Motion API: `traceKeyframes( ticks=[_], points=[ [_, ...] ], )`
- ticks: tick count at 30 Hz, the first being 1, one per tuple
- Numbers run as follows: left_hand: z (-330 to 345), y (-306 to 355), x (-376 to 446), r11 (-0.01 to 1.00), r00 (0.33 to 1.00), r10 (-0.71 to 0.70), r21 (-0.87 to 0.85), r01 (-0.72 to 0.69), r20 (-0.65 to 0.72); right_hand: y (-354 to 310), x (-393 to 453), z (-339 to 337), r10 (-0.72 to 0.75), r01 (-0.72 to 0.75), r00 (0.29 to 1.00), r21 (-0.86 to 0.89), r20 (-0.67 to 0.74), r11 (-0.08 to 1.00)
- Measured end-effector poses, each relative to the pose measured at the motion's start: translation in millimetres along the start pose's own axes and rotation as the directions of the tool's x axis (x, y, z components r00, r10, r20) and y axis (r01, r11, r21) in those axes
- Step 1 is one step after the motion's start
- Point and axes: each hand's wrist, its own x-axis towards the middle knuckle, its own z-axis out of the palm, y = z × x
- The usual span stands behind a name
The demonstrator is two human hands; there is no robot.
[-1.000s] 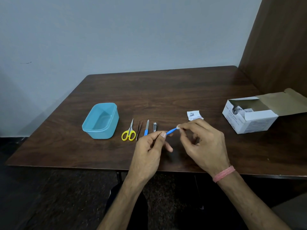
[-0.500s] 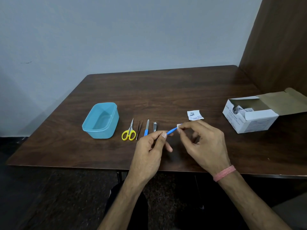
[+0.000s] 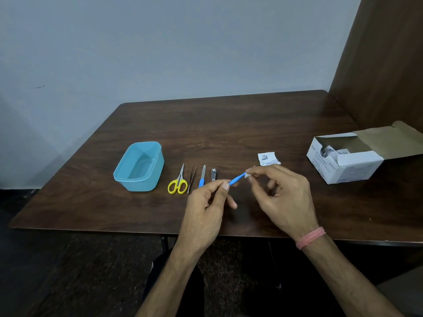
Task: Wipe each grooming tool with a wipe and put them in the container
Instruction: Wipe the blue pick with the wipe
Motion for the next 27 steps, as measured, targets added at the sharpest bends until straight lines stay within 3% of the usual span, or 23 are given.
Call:
traceKeyframes(
  ticks=[13, 22, 27],
  points=[
    [0.6, 0.4, -0.6, 1.000, 1.000, 0.008, 0.009, -0.008, -0.001, -3.3, 3.2, -3.7, 0.109, -0.110, 0.994, 0.068, 0.015, 0.992],
    [3.4, -2.3, 1.6, 0.999, 0.995, 0.024, 0.033, -0.021, -0.092, -6.8, 4.1, -8.0, 0.255, -0.337, 0.921, 0.274, 0.295, 0.901],
    [1.8, -1.6, 2.1, 0.997, 0.998, 0.024, 0.079, -0.019, -0.057, -8.4, 5.3, -8.0, 0.233, -0.314, 0.925, 0.260, 0.301, 0.913]
  ],
)
